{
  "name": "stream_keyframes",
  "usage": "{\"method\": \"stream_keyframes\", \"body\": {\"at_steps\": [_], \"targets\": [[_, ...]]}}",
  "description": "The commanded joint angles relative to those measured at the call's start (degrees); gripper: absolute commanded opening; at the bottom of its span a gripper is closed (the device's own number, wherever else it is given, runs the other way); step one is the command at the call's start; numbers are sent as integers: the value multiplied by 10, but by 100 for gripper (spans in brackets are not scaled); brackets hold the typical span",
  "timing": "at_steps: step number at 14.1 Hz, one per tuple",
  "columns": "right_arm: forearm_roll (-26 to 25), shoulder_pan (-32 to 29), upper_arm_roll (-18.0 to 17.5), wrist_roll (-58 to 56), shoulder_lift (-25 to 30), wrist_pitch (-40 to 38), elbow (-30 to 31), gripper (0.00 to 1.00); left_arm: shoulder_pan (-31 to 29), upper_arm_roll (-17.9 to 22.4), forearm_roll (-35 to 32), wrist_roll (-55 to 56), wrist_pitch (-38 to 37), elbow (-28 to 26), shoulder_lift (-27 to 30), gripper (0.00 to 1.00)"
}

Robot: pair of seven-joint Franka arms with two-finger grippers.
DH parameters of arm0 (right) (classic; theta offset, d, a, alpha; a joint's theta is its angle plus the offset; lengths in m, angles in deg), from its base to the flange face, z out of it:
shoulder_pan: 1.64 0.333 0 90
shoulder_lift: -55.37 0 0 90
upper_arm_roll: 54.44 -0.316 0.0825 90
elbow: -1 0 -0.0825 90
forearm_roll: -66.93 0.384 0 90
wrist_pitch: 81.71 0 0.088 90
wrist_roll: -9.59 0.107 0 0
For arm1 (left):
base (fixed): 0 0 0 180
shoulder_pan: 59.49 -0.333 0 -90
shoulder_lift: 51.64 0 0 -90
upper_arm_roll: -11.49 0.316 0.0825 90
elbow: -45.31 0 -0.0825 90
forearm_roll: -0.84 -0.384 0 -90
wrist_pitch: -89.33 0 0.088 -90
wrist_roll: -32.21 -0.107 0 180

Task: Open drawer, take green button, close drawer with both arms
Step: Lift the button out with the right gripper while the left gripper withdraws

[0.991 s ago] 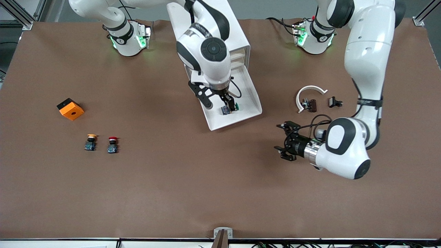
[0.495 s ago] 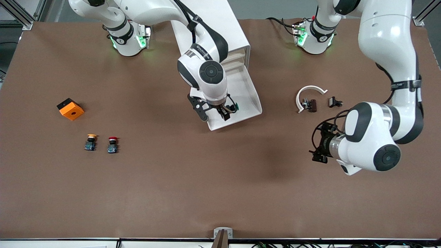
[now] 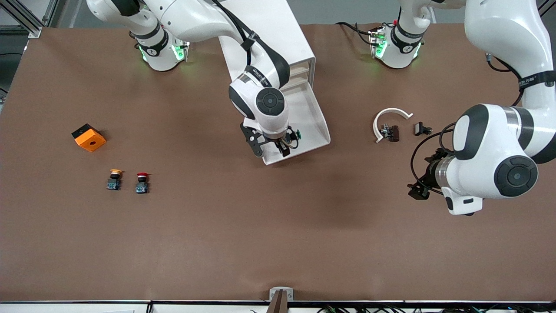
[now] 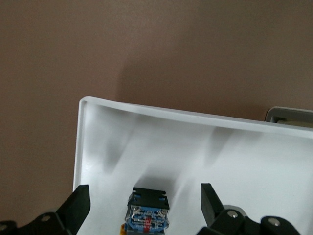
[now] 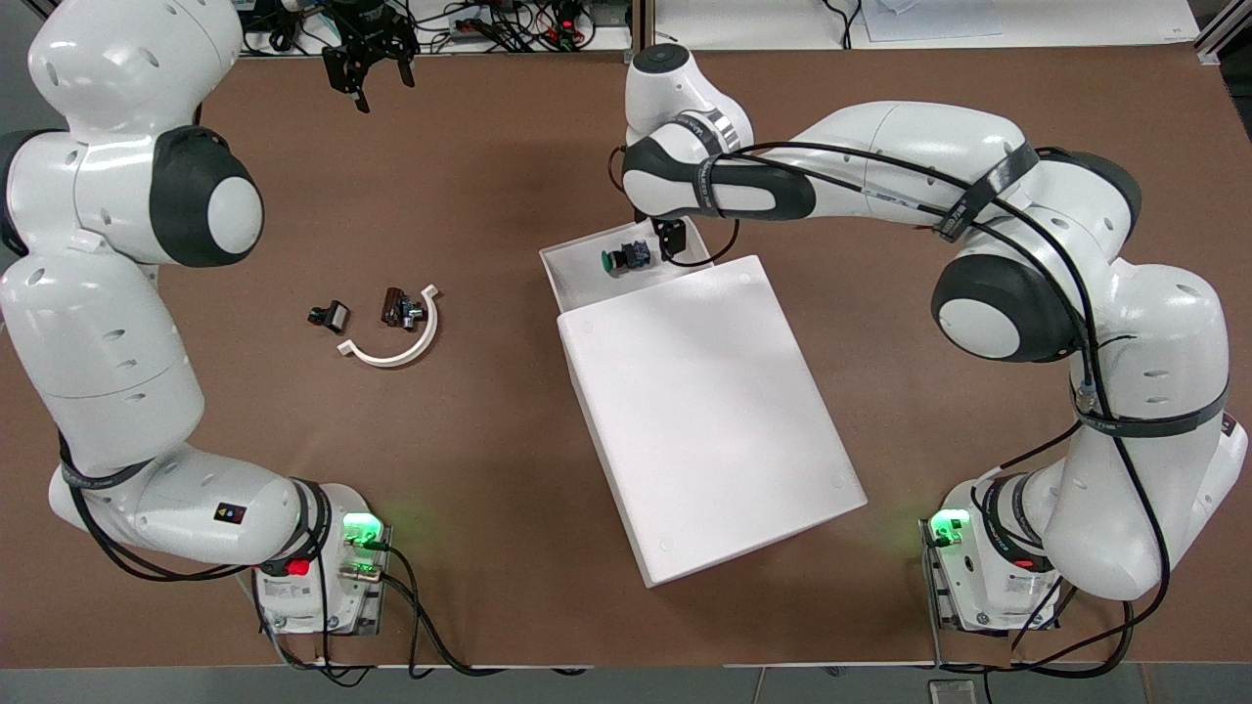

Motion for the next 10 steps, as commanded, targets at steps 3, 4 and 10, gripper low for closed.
{"method": "stream_keyframes", "body": {"at_steps": [3,4,10], "targets": [[8,15,-2,18,-18,9,-14,100,4,-5,-16,-151,-10,-22,32,100],[8,17,-2,18,-22,10,-16,100,4,-6,-16,-176,-10,-22,32,100],[8,25,-2,18,-33,29,-20,100,8,-29,-18,-317,51,-76,32,100]]}}
